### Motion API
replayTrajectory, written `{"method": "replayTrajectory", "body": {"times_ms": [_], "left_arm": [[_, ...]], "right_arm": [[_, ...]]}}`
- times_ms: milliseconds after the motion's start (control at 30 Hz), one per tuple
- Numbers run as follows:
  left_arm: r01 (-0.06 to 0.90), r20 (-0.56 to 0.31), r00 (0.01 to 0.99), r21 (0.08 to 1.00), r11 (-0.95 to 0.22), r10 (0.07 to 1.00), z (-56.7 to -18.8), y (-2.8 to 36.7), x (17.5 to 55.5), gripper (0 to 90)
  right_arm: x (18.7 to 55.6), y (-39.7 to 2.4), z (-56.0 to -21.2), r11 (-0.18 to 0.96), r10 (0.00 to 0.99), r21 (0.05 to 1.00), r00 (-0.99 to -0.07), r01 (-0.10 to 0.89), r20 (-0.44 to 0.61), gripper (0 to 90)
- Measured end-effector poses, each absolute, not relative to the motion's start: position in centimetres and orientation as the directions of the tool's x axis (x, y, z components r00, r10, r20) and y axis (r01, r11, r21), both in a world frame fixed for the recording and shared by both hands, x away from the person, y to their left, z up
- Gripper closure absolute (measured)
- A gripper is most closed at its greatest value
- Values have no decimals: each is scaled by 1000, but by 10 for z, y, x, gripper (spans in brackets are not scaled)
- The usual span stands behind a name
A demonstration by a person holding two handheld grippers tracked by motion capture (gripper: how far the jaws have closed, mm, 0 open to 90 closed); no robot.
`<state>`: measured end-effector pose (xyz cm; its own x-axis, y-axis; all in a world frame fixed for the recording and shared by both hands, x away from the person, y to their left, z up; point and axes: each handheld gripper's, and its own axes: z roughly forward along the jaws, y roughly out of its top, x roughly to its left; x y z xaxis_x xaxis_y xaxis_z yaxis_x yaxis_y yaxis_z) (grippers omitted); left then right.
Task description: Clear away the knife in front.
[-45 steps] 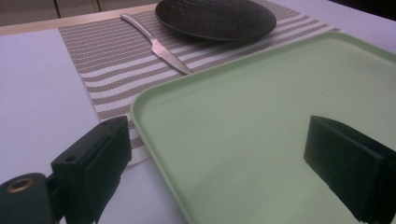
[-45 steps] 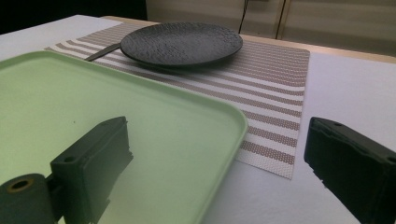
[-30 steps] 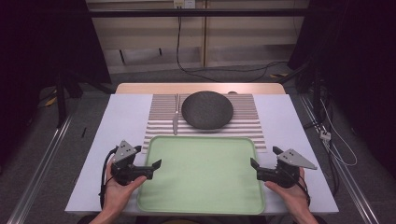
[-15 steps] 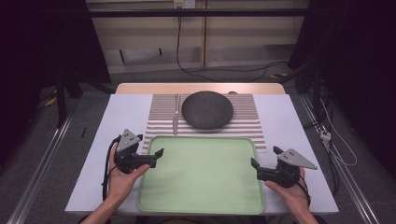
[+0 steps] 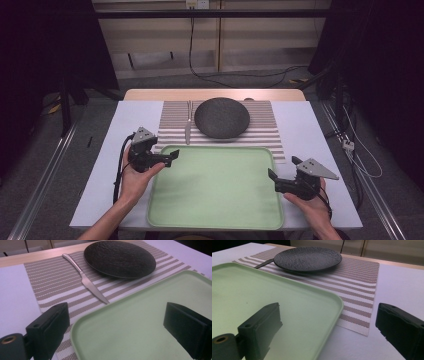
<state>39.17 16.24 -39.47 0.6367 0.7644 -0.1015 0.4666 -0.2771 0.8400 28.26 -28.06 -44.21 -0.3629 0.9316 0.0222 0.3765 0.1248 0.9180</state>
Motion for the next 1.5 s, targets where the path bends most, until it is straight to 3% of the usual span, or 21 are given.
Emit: {"method": "replayTrajectory", "body": {"times_ms": [400, 733, 1167, 1367, 1500], "left_arm": [[445, 11, 616, 820, -360, 787, -397, 151, 424, 78], [510, -42, 581, 797, -323, 813, -399, 134, 469, 87], [536, 0, 569, 759, -371, 822, -402, 112, 519, 98], [584, -60, 537, 746, -320, 841, -412, 109, 542, 114], [606, -29, 530, 712, -355, 848, -418, 104, 554, 152]], "right_arm": [[287, -278, -444, 135, 928, 913, -372, 385, 20, 61], [289, -278, -446, 134, 927, 909, -375, 394, 26, 59], [292, -279, -447, 128, 928, 905, -370, 406, 34, 53], [291, -279, -447, 125, 928, 904, -371, 408, 39, 53], [290, -280, -447, 124, 928, 906, -372, 405, 39, 53]]}}
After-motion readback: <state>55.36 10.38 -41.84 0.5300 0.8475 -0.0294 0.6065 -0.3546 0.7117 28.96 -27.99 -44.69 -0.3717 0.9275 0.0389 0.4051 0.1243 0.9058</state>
